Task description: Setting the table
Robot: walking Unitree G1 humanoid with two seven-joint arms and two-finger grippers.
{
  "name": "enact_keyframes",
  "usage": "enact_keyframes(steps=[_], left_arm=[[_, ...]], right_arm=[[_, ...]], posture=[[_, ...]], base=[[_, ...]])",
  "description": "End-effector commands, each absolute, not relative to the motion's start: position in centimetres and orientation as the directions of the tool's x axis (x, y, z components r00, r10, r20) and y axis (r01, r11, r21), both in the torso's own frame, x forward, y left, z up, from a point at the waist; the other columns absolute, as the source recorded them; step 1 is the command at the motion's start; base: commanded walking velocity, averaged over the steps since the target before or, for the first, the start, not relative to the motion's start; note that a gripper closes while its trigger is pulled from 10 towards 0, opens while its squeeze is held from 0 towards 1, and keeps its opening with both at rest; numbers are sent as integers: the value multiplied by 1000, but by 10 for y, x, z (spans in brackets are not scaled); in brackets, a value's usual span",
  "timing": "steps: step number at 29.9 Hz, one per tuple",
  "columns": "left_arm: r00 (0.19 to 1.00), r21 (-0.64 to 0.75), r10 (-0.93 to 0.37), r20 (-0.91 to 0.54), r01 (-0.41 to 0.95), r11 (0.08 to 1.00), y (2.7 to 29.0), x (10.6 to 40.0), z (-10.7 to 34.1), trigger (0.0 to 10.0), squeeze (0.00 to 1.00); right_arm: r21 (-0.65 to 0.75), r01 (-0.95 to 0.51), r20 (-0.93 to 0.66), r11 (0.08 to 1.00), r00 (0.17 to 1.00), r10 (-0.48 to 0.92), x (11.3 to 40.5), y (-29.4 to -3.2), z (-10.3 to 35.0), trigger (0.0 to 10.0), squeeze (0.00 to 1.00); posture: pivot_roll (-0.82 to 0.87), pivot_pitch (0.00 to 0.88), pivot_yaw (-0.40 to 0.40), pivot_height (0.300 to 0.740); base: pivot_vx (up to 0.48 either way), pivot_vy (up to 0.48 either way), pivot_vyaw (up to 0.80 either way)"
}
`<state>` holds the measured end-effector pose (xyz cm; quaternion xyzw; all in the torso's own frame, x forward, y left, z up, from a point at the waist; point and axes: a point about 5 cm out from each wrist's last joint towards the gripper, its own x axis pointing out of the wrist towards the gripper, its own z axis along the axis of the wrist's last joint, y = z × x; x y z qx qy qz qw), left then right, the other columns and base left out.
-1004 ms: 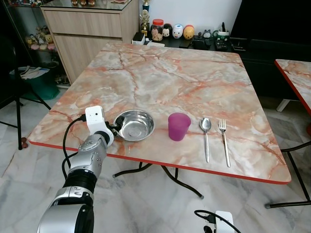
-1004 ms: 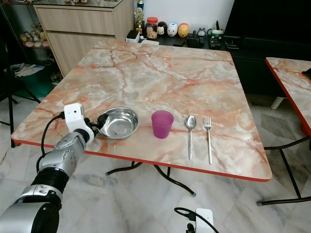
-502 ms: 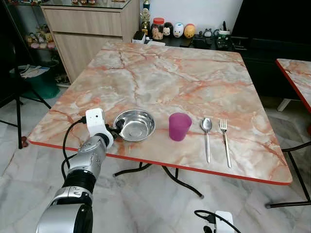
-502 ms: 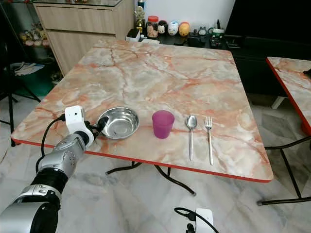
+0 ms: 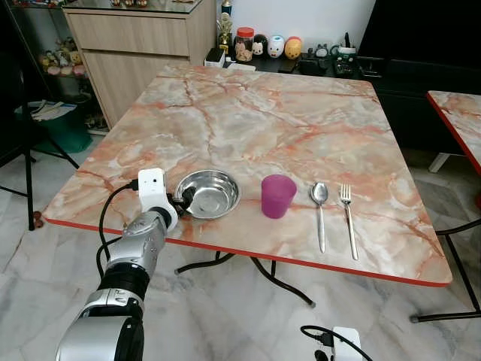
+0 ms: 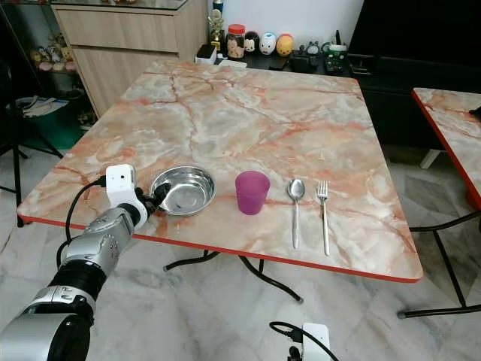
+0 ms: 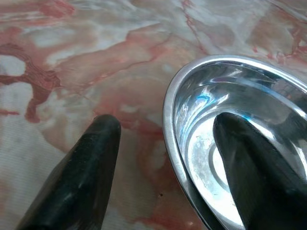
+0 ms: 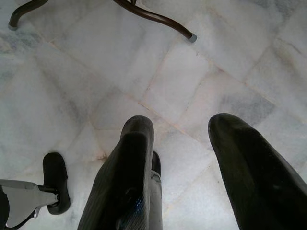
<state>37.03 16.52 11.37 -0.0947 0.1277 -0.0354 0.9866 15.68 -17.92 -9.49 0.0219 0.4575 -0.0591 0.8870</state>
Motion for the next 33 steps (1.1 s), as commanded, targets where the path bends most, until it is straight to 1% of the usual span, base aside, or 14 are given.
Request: enact_keyframes(steps=[1,2,3,7,9,12,30,33], left_arm=[[968,-175,-94,-231,54,983,166,372,119,0,0],[968,-175,-94,-232,53,983,166,372,119,0,0],[968,-175,-92,-232,52,983,166,372,119,314,0],[969,-173,-90,-229,51,984,166,372,119,314,0],[970,-176,-90,-228,50,983,165,372,120,78,0],[970,-177,-89,-228,49,983,165,372,119,0,0],[974,-178,-69,-217,30,984,168,372,121,0,0],[976,-159,-60,-211,26,987,170,371,121,0,0]], right_arm=[[-14,132,-817,991,571,-88,156,-180,-95,10000,0],[-14,133,-817,991,570,-88,156,-180,-95,10000,0],[-14,132,-817,991,571,-88,156,-180,-95,10000,0],[-14,132,-816,991,571,-88,156,-180,-95,10000,0],[-14,132,-816,991,571,-88,156,-180,-95,10000,0],[-14,132,-817,991,571,-88,156,-180,-95,10000,0],[-13,132,-816,991,571,-87,156,-180,-95,10000,0],[-13,132,-816,991,571,-87,156,-180,-95,10000,0]], posture=[[51,0,-30,740],[51,0,-30,740],[51,0,-30,740],[52,0,-31,740],[51,0,-31,740],[51,0,-31,740],[52,0,-33,740],[52,0,-33,740]], base=[[0,0,0],[0,0,0],[0,0,0],[0,0,0],[0,0,0],[0,0,0],[0,0,0],[0,0,0]])
